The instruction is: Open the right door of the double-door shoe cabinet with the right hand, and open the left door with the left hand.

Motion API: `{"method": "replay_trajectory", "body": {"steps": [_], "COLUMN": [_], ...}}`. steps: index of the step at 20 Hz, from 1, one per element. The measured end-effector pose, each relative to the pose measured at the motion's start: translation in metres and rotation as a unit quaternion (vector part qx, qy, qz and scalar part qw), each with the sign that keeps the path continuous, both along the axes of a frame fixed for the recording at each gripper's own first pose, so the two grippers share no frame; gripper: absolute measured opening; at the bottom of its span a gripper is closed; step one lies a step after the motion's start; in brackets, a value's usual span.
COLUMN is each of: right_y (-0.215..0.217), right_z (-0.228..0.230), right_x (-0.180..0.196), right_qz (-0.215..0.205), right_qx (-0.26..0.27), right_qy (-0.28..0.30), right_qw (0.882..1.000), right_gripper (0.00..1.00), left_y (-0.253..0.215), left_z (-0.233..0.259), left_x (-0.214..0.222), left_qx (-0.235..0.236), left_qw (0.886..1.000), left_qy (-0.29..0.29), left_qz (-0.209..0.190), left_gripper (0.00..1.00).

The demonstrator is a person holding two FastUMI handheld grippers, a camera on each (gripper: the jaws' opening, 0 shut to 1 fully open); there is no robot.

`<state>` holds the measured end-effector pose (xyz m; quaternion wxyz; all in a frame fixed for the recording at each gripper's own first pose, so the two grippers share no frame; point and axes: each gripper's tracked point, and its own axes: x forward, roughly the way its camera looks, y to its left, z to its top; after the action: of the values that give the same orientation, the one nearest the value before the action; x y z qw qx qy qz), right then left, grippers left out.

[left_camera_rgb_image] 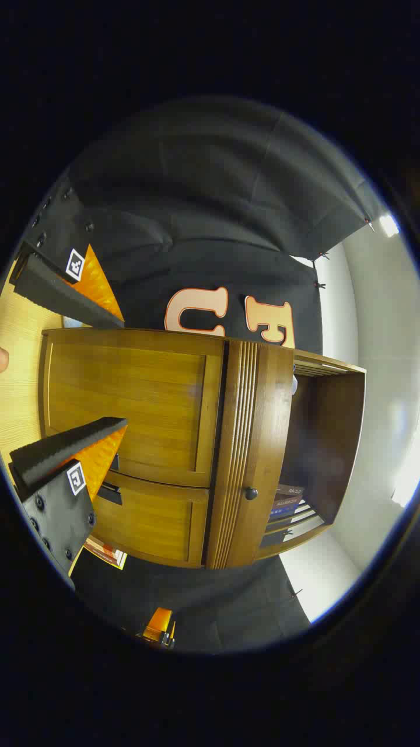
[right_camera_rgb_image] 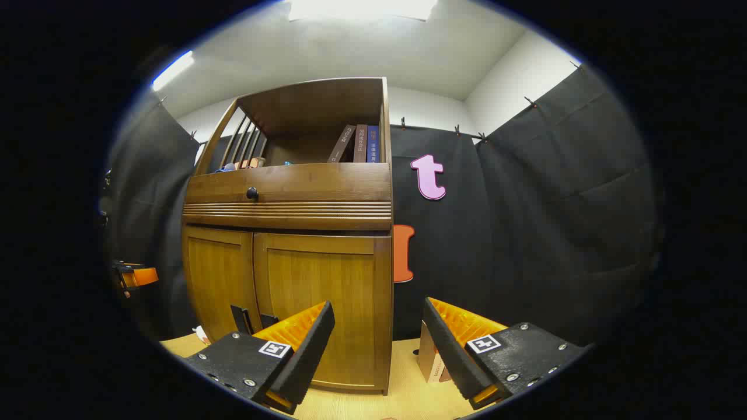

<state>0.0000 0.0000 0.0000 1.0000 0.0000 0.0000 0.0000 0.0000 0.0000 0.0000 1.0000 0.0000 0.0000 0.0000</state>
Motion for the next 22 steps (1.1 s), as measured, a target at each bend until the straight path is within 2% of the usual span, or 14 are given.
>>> {"method": "replay_trajectory", "body": {"steps": [3, 5, 6, 11, 12, 13, 14, 16, 17, 22], "right_y": [0.004, 0.009, 0.010, 0.003, 0.002, 0.001, 0.002, 0.001, 0.001, 0.016], "right_z": [-0.001, 0.000, 0.001, 0.007, 0.007, 0.007, 0.005, 0.003, 0.000, -0.015], "right_x": [-0.005, -0.012, -0.015, -0.027, -0.029, -0.031, -0.032, -0.034, -0.035, -0.038], "right_qz": [0.006, 0.014, 0.015, 0.003, 0.001, 0.000, 0.001, -0.003, -0.006, -0.006], "right_qx": [0.004, 0.008, 0.008, 0.003, 0.005, 0.008, 0.009, 0.008, 0.006, -0.004], "right_qy": [0.005, 0.008, 0.008, 0.001, 0.000, 0.000, 0.002, 0.005, 0.007, 0.018], "right_qw": [1.000, 1.000, 1.000, 1.000, 1.000, 1.000, 1.000, 1.000, 1.000, 1.000], "right_gripper": [0.94, 0.94, 1.00, 1.00, 1.00, 1.00, 1.00, 1.00, 0.94, 0.94], "left_y": [0.005, 0.000, -0.001, 0.014, 0.012, 0.011, 0.012, 0.014, 0.015, 0.023], "left_z": [0.004, 0.007, 0.010, 0.024, 0.022, 0.021, 0.021, 0.020, 0.020, 0.013], "left_x": [-0.006, -0.012, -0.015, -0.026, -0.030, -0.032, -0.034, -0.036, -0.036, -0.040], "left_qx": [0.016, 0.008, 0.001, 0.015, 0.016, 0.015, 0.014, 0.013, 0.015, 0.017], "left_qw": [1.000, 1.000, 1.000, 1.000, 1.000, 1.000, 1.000, 1.000, 1.000, 1.000], "left_qy": [-0.005, -0.005, -0.005, -0.020, -0.017, -0.014, -0.013, -0.012, -0.013, -0.012], "left_qz": [0.012, -0.002, -0.010, 0.009, 0.006, 0.001, -0.001, -0.002, -0.001, -0.002], "left_gripper": [0.94, 0.94, 0.94, 0.94, 0.99, 0.94, 0.97, 0.96, 0.95, 0.94]}}
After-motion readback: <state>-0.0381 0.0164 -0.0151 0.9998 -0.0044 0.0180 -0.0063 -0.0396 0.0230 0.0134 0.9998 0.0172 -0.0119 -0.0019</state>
